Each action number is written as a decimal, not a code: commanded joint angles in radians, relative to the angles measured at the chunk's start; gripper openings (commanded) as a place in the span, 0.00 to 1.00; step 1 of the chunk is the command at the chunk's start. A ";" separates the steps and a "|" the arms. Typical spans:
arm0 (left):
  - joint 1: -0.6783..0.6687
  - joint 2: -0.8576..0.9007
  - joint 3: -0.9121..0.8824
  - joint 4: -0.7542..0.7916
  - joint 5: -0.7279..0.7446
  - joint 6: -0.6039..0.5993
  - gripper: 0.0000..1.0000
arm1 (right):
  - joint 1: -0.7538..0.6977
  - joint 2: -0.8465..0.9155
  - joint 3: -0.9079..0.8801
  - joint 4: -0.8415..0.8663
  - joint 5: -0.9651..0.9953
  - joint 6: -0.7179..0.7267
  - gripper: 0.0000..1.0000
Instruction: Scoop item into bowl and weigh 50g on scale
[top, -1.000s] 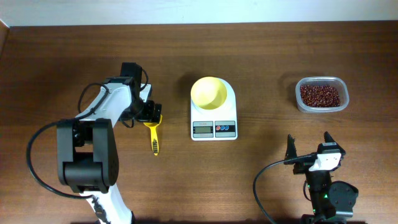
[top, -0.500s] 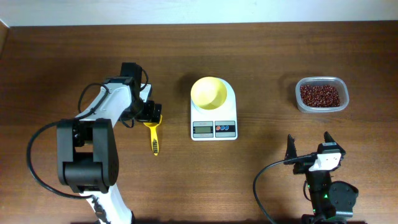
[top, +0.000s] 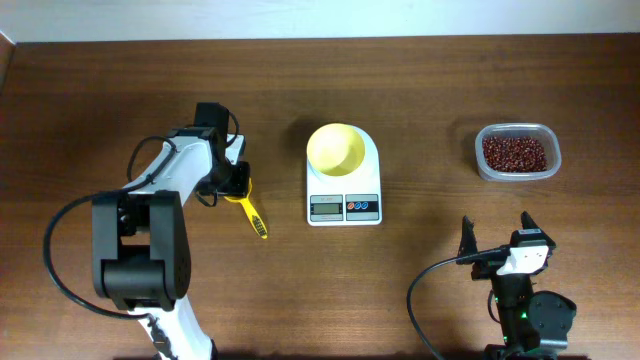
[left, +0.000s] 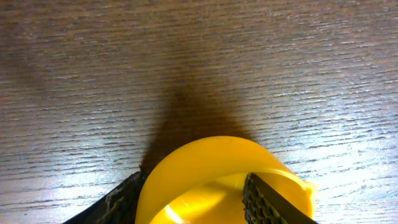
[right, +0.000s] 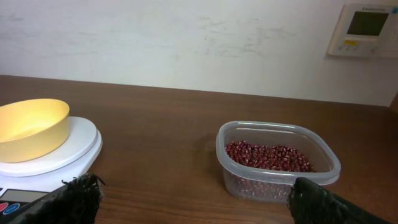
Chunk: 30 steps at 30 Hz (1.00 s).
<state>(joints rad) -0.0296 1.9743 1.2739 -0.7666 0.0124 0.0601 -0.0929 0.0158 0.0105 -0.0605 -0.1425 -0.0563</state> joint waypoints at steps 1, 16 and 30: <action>0.006 0.007 -0.021 0.007 -0.015 -0.003 0.41 | -0.005 -0.008 -0.005 -0.005 0.005 0.000 0.99; 0.006 0.006 -0.018 0.014 -0.015 -0.003 0.00 | -0.005 -0.008 -0.005 -0.005 0.005 0.000 0.99; 0.006 0.004 0.541 -0.314 0.022 -0.294 0.00 | -0.005 -0.008 -0.005 -0.005 0.005 0.000 0.99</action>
<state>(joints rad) -0.0238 1.9751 1.6970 -1.0363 0.0200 -0.0460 -0.0929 0.0158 0.0105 -0.0605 -0.1425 -0.0563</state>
